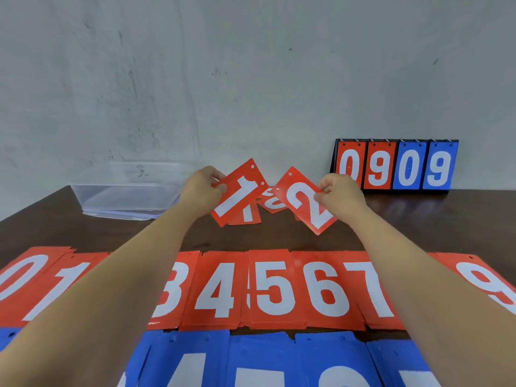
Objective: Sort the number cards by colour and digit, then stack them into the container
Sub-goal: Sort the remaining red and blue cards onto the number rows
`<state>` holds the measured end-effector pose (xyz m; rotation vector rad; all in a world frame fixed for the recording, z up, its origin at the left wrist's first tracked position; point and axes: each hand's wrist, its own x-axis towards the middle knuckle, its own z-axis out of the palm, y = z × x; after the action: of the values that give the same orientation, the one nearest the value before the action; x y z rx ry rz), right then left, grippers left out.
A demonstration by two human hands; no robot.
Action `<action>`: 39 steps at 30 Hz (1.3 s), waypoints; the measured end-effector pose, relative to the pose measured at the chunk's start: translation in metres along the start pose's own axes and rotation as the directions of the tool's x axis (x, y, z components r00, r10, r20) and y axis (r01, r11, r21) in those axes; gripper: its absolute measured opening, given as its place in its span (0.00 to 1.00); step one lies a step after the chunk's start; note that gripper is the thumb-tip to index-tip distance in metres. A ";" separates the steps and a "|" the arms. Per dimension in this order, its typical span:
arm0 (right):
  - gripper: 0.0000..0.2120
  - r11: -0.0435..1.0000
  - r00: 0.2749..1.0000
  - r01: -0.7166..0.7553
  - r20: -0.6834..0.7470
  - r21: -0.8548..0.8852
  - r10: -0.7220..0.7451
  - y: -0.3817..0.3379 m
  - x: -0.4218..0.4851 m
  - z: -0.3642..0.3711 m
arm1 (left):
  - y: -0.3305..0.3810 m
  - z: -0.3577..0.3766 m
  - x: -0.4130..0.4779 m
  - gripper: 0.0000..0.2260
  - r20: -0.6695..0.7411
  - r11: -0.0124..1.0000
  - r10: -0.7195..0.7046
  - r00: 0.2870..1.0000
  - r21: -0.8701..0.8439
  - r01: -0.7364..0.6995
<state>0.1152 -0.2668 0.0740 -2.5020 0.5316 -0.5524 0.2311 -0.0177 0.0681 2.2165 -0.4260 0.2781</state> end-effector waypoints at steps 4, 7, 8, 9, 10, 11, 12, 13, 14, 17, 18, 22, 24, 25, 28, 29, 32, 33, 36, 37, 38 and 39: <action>0.10 0.999 0.999 0.031 0.006 0.031 -0.031 -0.022 -0.013 -0.003 | 0.000 -0.027 -0.014 0.08 -0.002 0.998 0.002 1.000 -0.066 -0.002; 0.08 0.999 0.999 0.045 -0.014 0.024 -0.044 -0.041 -0.026 0.000 | -0.006 -0.051 -0.023 0.11 -0.039 0.997 0.003 0.999 -0.078 -0.006; 0.08 0.999 0.999 0.043 -0.026 0.024 -0.043 -0.047 -0.030 0.001 | -0.009 -0.060 -0.026 0.10 -0.056 0.996 0.004 0.998 -0.086 -0.009; 0.08 0.999 0.998 0.044 -0.042 0.026 -0.043 -0.054 -0.034 0.003 | -0.012 -0.071 -0.029 0.09 -0.069 0.996 0.008 0.998 -0.093 -0.014; 0.07 0.999 0.997 0.044 -0.060 0.030 -0.042 -0.062 -0.038 0.006 | -0.015 -0.081 -0.032 0.09 -0.076 0.994 0.010 0.997 -0.104 -0.018; 0.07 0.998 0.996 0.043 -0.078 0.037 -0.040 -0.070 -0.042 0.008 | -0.019 -0.093 -0.035 0.08 -0.078 0.994 0.008 0.997 -0.111 -0.017; 0.07 0.998 0.995 0.037 -0.092 0.050 -0.032 -0.078 -0.046 0.011 | -0.024 -0.105 -0.038 0.09 -0.074 0.994 -0.003 0.997 -0.109 -0.005; 0.08 0.997 0.994 0.032 -0.105 0.066 -0.025 -0.086 -0.051 0.015 | -0.030 -0.118 -0.042 0.09 -0.069 0.994 -0.024 0.997 -0.104 0.016; 0.09 0.996 0.993 0.028 -0.118 0.080 -0.018 -0.096 -0.056 0.019 | -0.036 -0.131 -0.045 0.10 -0.068 0.994 -0.050 0.996 -0.105 0.043; 0.09 0.989 0.987 0.017 -0.159 0.147 0.007 -0.122 -0.070 0.033 | -0.061 -0.168 -0.053 0.09 -0.070 0.984 -0.121 0.990 -0.137 0.111; 0.09 0.984 0.986 0.015 -0.165 0.180 0.015 -0.130 -0.075 0.039 | -0.071 -0.180 -0.055 0.07 -0.069 0.978 -0.144 0.987 -0.162 0.131; 0.06 0.940 0.986 0.012 -0.162 0.340 0.046 -0.162 -0.098 0.061 | -0.112 -0.217 -0.067 0.04 -0.008 0.932 -0.227 0.974 -0.293 0.214; 0.05 0.906 0.988 -0.023 -0.126 0.424 0.084 -0.178 -0.111 0.074 | -0.130 -0.232 -0.073 0.05 0.021 0.914 -0.269 0.963 -0.311 0.262; 0.05 0.888 0.990 -0.046 -0.098 0.458 0.102 -0.186 -0.117 0.080 | -0.139 -0.238 -0.077 0.06 0.030 0.906 -0.289 0.957 -0.313 0.284; 0.05 0.837 0.993 -0.090 -0.013 0.540 0.115 -0.208 -0.137 0.098 | -0.162 -0.253 -0.087 0.06 0.063 0.890 -0.335 0.940 -0.305 0.337; 0.05 0.828 0.993 -0.099 0.006 0.551 0.115 -0.216 -0.144 0.104 | -0.170 -0.257 -0.091 0.06 0.080 0.880 -0.352 0.933 -0.310 0.359; 0.05 0.819 0.988 -0.157 0.091 0.552 0.128 -0.234 -0.161 0.129 | -0.193 -0.262 -0.103 0.05 0.163 0.836 -0.402 0.901 -0.336 0.434; 0.06 0.822 0.983 -0.182 0.126 0.539 0.135 -0.236 -0.164 0.136 | -0.199 -0.259 -0.106 0.06 0.187 0.833 -0.413 0.891 -0.317 0.452; 0.07 0.844 0.967 -0.240 0.194 0.479 0.165 -0.241 -0.171 0.159 | -0.210 -0.246 -0.117 0.05 0.242 0.846 -0.412 0.878 -0.256 0.468; 0.06 0.850 0.963 -0.254 0.207 0.462 0.175 -0.241 -0.173 0.165 | -0.212 -0.241 -0.120 0.03 0.237 0.854 -0.411 0.880 -0.237 0.463; 0.06 0.855 0.959 -0.265 0.217 0.445 0.184 -0.241 -0.174 0.171 | -0.214 -0.236 -0.122 0.02 0.218 0.870 -0.401 0.890 -0.212 0.444; 0.05 0.863 0.956 -0.271 0.221 0.426 0.191 -0.240 -0.175 0.176 | -0.216 -0.231 -0.123 0.03 0.190 0.894 -0.381 0.905 -0.171 0.413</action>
<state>0.1138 0.0744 0.0220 -1.9816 0.5545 -0.3160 0.1913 0.3156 0.0175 2.0653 -0.0660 -0.1527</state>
